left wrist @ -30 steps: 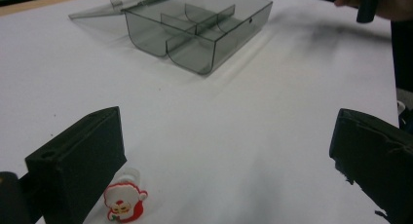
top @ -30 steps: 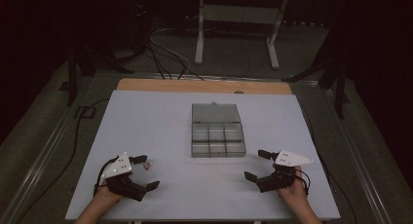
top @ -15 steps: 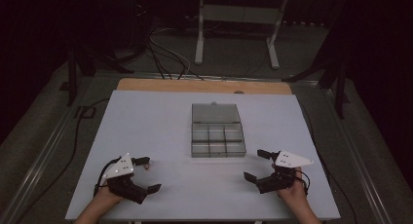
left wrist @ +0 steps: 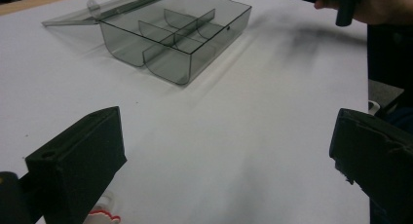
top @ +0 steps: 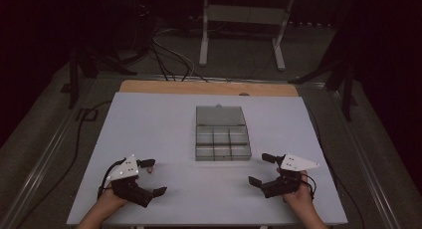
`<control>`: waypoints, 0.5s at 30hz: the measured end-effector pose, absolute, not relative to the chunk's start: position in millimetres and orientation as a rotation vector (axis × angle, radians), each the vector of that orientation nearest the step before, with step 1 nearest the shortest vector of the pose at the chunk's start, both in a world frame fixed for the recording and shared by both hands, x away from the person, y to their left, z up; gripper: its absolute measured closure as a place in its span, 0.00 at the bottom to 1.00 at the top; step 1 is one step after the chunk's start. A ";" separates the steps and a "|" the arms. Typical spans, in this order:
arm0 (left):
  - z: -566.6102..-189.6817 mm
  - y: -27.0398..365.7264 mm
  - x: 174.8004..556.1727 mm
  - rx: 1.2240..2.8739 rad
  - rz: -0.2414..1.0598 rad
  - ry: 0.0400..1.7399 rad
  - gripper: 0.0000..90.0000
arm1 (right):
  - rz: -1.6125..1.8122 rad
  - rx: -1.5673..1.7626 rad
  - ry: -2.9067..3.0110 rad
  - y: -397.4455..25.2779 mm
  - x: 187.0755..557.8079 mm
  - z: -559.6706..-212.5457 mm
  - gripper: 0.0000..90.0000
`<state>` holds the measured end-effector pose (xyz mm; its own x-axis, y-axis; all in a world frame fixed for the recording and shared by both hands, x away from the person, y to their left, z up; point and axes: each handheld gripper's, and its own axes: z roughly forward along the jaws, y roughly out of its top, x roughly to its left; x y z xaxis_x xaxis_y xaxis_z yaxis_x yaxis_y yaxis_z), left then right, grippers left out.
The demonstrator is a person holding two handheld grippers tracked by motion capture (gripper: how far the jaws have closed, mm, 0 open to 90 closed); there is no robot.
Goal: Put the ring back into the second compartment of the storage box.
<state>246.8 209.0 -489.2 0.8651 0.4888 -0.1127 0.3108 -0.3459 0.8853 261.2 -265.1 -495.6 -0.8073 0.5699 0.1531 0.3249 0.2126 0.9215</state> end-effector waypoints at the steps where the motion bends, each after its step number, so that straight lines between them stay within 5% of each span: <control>1: -489.0 209.2 247.2 1.957 0.210 0.594 0.01 | 1.633 0.853 2.267 -264.9 261.1 -495.8 0.00; 15: -488.9 216.5 253.8 1.940 0.244 0.661 0.01 | 1.650 0.855 2.252 -265.4 260.2 -494.3 0.00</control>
